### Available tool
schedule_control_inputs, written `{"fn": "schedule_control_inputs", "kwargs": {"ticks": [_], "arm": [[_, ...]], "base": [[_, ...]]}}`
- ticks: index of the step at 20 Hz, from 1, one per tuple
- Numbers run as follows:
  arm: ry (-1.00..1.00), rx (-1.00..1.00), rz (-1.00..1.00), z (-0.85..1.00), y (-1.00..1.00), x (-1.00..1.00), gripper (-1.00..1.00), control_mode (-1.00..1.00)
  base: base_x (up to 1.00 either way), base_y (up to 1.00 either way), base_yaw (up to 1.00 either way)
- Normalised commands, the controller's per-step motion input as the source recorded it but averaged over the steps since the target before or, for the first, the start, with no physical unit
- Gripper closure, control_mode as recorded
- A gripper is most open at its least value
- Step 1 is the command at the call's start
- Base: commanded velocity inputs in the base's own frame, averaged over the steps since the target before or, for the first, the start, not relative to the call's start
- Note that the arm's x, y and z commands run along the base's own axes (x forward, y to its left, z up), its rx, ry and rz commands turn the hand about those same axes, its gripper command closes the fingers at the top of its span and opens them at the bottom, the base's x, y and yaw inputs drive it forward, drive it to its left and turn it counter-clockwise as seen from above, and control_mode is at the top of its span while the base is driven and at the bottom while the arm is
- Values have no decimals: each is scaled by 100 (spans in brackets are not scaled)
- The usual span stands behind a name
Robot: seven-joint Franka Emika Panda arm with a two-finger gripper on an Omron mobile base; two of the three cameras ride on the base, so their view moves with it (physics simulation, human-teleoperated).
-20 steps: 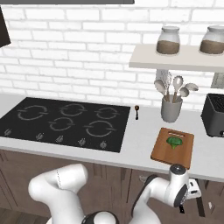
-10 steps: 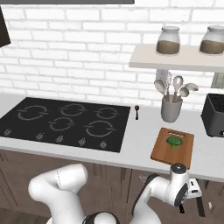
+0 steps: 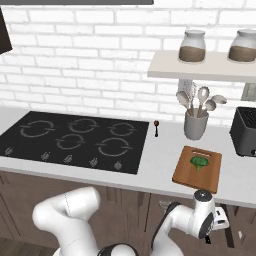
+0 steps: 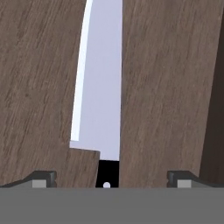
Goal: Place the appropriate cutting tool for cutting the broccoli skin on the cutting board.
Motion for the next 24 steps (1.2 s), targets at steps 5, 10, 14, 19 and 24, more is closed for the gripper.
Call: {"fn": "schedule_control_inputs", "kwargs": {"ticks": [5, 10, 14, 19, 24], "arm": [[0, 0, 0, 0, 0, 0, -100, -100], [1, 0, 0, -19, 0, 0, -100, -100], [0, 0, 0, 0, 0, 0, -100, -100], [0, 0, 0, 0, 0, 0, 100, -100], [0, 0, 0, 0, 0, 0, 100, -100]], "base": [[0, 0, 0], [0, 0, 0], [0, 0, 0], [0, 0, 0], [0, 0, 0]]}}
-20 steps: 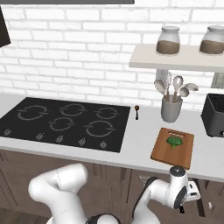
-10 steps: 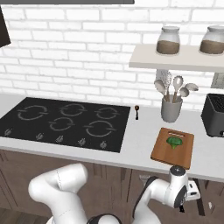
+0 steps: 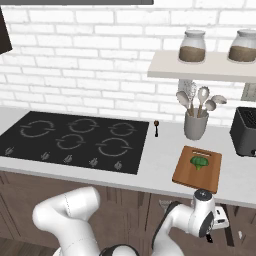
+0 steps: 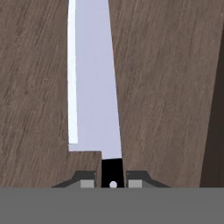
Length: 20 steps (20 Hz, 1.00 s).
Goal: Place the appropriate cutting tool for cutting the broccoli skin on the cutting board.
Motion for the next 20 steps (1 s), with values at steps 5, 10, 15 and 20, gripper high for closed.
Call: {"fn": "schedule_control_inputs", "kwargs": {"ticks": [5, 10, 15, 20], "arm": [[2, 0, 0, 0, 0, 0, 100, -100], [0, 0, 0, 0, 0, -2, 100, -100], [1, 0, 0, 0, 0, -10, 100, -100], [7, 1, 0, -5, 0, -20, 100, -100]], "base": [[0, 0, 0], [0, 0, 0], [0, 0, 0], [0, 0, 0]]}}
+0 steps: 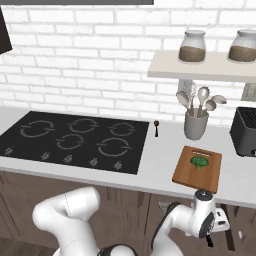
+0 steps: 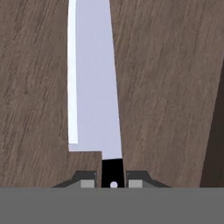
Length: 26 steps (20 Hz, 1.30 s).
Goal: Place the appropriate cutting tool for cutting the broccoli skin on the cutting board.
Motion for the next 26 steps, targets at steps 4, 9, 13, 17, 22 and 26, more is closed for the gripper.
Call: {"fn": "schedule_control_inputs", "kwargs": {"ticks": [4, 9, 13, 17, 22, 26], "arm": [[6, 1, 0, 50, -1, -24, 100, -100], [3, 0, 0, 97, -3, -34, 100, -100], [0, 0, 0, 61, 0, -42, 100, -100], [0, 0, 0, 32, 0, -39, 100, -100], [0, 0, 0, 31, 0, -40, 100, -100], [0, 0, 0, 16, 0, -43, 100, -100]], "base": [[0, 0, 0], [0, 0, 0], [0, 0, 0], [0, 0, 0], [0, 0, 0], [0, 0, 0]]}}
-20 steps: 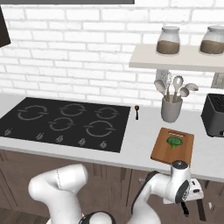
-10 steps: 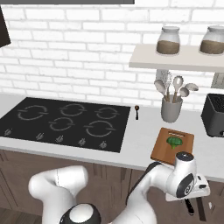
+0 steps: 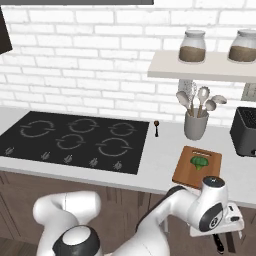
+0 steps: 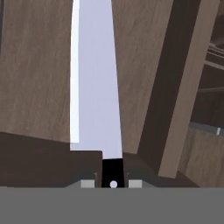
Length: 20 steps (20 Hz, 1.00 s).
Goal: Place the appropriate cutting tool for cutting the broccoli skin on the cutting board.
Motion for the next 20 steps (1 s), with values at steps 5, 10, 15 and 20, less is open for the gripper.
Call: {"fn": "schedule_control_inputs", "kwargs": {"ticks": [5, 10, 15, 20], "arm": [[0, 0, 0, 0, 0, -50, 100, -100], [-9, 0, 0, 6, 3, -65, 100, -100], [-12, 0, 0, 91, 7, -23, 100, -100], [-10, -2, 0, 100, 6, -2, 100, -100]], "base": [[0, 0, 0], [0, 0, 0], [0, 0, 0], [0, 0, 0]]}}
